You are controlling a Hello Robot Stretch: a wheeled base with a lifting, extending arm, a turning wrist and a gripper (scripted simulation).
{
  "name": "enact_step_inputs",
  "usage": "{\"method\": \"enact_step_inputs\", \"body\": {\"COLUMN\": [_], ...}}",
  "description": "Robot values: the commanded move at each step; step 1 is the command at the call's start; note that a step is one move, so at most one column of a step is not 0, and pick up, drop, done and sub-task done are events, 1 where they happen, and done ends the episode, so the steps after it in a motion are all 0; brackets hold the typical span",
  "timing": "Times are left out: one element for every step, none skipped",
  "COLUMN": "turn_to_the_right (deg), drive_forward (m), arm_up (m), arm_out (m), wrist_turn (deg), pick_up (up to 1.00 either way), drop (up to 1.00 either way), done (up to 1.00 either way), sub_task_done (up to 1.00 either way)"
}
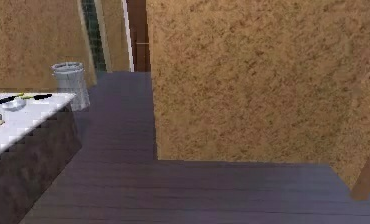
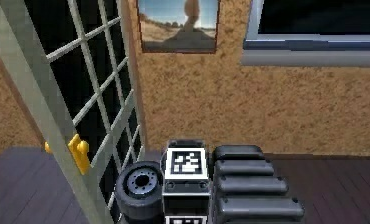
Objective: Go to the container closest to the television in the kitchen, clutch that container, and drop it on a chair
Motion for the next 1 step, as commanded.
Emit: {"method": "enact_step_inputs", "body": {"turn_to_the_right": [0.0], "drive_forward": [0.65], "arm_up": [0.0], "arm_out": [0.0], "wrist_turn": [0.0], "pick_up": [0.0], "drop": [0.0], "done": [0.0], "sub_task_done": [0.0]}}
